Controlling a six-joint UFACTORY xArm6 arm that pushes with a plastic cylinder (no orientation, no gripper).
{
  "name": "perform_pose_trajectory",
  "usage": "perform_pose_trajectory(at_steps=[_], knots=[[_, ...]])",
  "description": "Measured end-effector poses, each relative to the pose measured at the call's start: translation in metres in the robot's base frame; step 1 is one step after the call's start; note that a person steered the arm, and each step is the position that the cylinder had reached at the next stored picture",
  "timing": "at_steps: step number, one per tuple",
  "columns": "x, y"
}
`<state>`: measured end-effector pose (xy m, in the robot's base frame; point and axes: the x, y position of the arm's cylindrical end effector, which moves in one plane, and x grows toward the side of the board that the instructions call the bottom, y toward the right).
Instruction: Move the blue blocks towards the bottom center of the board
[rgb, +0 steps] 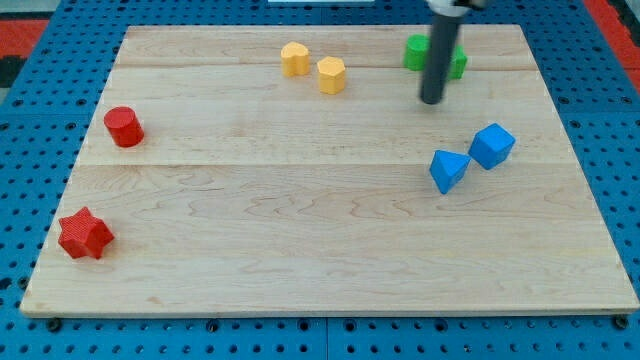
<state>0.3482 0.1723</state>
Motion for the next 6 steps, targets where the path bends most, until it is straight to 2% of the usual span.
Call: perform_pose_trajectory(at_steps=[1,2,3,4,5,6], knots=[[0.043,0.058],[0.117,0.005],[0.156,-0.083],[0.164,-0.163],[0.128,-0.164],[0.115,-0.229]])
